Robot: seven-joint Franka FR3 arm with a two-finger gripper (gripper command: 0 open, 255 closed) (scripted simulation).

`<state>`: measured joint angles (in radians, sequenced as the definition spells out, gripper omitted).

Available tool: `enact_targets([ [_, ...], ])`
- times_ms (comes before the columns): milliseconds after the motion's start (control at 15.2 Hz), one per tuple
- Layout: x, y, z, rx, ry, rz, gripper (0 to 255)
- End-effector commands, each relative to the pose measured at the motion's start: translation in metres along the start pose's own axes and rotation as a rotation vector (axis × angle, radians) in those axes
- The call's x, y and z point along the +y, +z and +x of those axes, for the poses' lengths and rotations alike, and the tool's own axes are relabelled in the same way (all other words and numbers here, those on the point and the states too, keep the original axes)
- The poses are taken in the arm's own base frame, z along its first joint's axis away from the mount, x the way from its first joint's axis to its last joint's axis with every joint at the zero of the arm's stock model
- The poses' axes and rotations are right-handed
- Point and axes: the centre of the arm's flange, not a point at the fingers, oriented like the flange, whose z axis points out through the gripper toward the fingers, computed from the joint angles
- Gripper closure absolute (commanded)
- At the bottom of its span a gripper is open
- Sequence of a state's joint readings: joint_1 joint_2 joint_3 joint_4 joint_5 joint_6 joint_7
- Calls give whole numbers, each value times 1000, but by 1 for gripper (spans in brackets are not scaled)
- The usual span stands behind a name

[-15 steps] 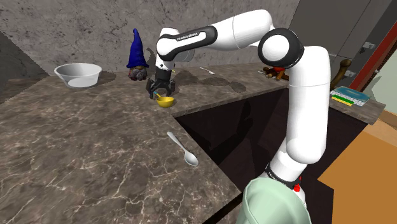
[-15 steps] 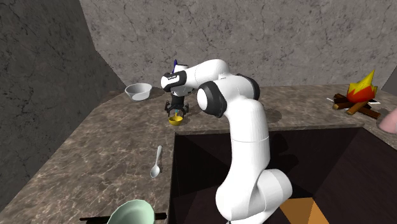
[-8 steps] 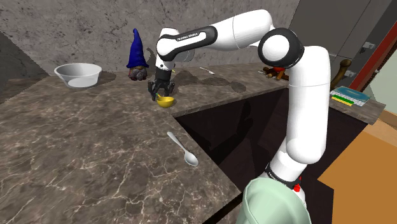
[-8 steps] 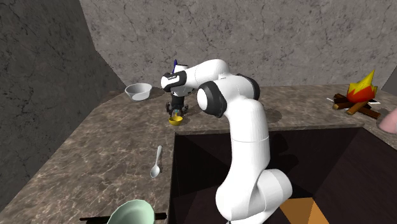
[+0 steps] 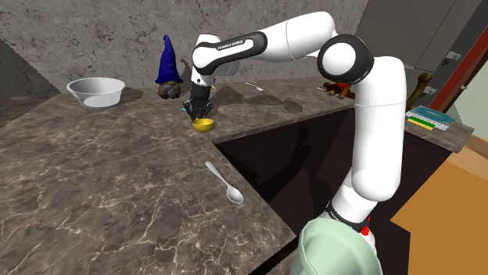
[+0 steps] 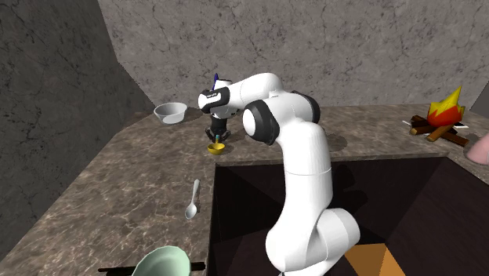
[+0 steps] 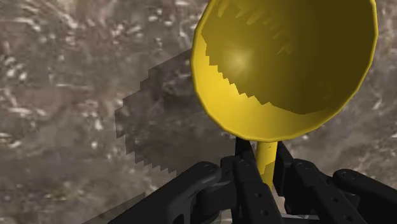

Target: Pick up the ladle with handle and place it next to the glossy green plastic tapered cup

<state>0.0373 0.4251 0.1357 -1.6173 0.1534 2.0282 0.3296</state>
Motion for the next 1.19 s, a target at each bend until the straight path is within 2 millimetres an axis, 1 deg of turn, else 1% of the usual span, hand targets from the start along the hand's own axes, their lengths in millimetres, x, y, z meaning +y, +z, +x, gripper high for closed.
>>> enact_targets([
  [0, 1, 1, 0, -1, 1, -1, 255],
  [1122, -15, -87, -7, -1, 1, -1, 255],
])
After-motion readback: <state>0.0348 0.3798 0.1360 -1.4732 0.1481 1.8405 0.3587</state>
